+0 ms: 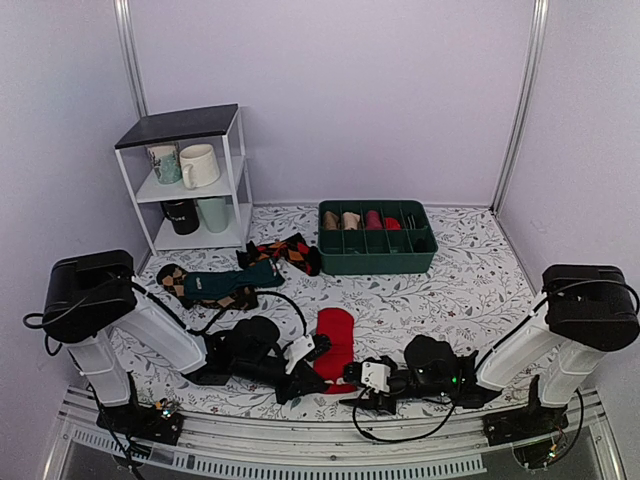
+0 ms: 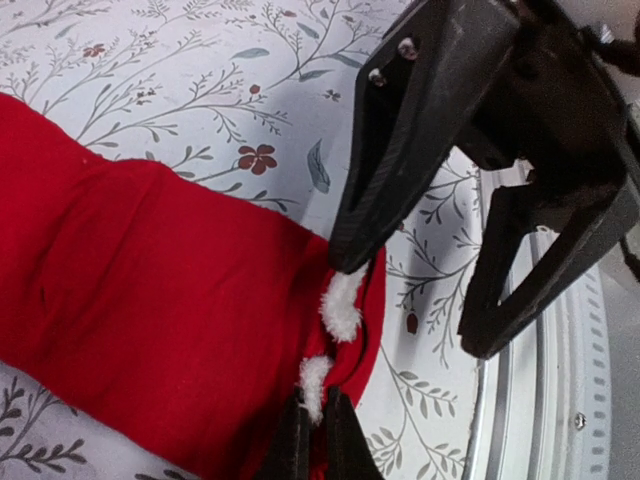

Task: Roll the socks
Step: Roll the sock at the center of the board.

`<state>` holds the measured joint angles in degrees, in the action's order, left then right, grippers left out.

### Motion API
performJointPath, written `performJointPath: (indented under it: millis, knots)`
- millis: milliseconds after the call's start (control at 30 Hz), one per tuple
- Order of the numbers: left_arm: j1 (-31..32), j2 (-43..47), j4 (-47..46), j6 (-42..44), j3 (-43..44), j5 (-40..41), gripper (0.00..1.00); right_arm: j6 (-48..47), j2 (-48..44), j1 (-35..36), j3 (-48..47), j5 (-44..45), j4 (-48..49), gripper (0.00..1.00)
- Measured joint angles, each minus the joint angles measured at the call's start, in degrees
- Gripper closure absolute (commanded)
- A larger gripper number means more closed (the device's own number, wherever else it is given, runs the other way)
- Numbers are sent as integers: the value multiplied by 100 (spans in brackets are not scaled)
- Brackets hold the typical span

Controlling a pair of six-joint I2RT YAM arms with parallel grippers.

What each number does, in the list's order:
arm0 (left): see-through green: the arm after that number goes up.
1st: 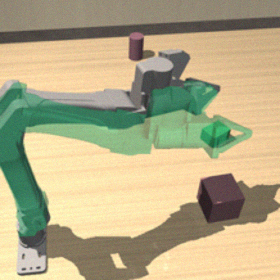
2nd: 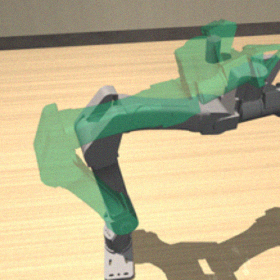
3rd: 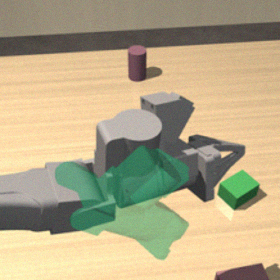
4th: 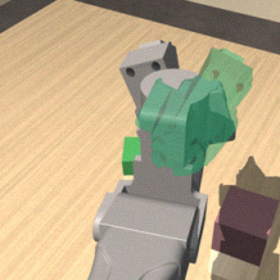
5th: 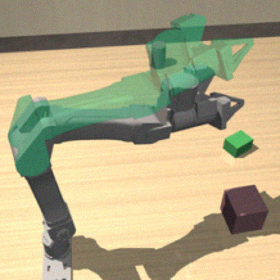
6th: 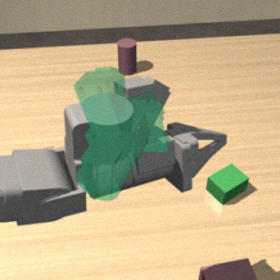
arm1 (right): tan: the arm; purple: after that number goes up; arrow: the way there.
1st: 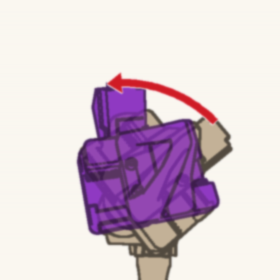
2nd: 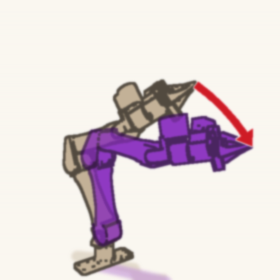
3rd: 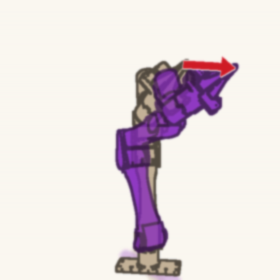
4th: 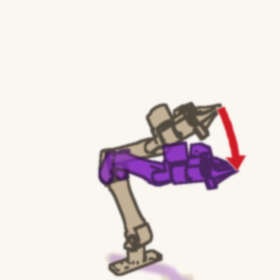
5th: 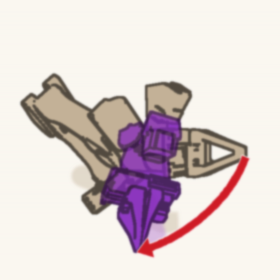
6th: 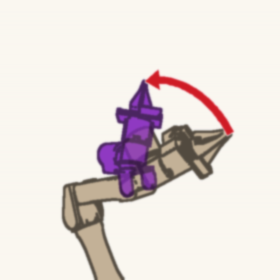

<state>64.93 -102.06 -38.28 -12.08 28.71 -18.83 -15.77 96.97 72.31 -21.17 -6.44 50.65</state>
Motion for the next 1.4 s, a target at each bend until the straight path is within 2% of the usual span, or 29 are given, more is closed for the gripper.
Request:
performJointPath:
  millis: [167, 400, 500, 633, 733, 1067, 1267, 1400]
  knots:
    - [-11, -24, -26, -13, 0, -39, 100, -103, 304, 0, -138, 190, 0, 48]
    - [-11, -42, -52, -15, 0, -87, 100, -13, 577, 0, -232, 400, -28, 59]
    - [-13, -74, -101, -15, 0, -127, 100, 103, 592, 0, -284, 448, -81, 57]
    - [-15, -118, -160, -15, 2, -162, 100, 293, 597, 0, -352, 562, -195, 46]
    - [-22, -122, -166, -13, 2, -177, 100, 332, 592, 0, -299, 686, -116, 44]
    - [-37, -151, -197, -13, 9, -214, 100, 269, -404, 0, 249, 518, -11, 44]
    - [-61, -151, -168, -11, 22, -229, 100, 269, -439, 0, 249, 197, -9, 52]
    - [-70, -151, -149, -9, 31, -247, 100, 295, -234, 2, 149, 37, -2, 53]
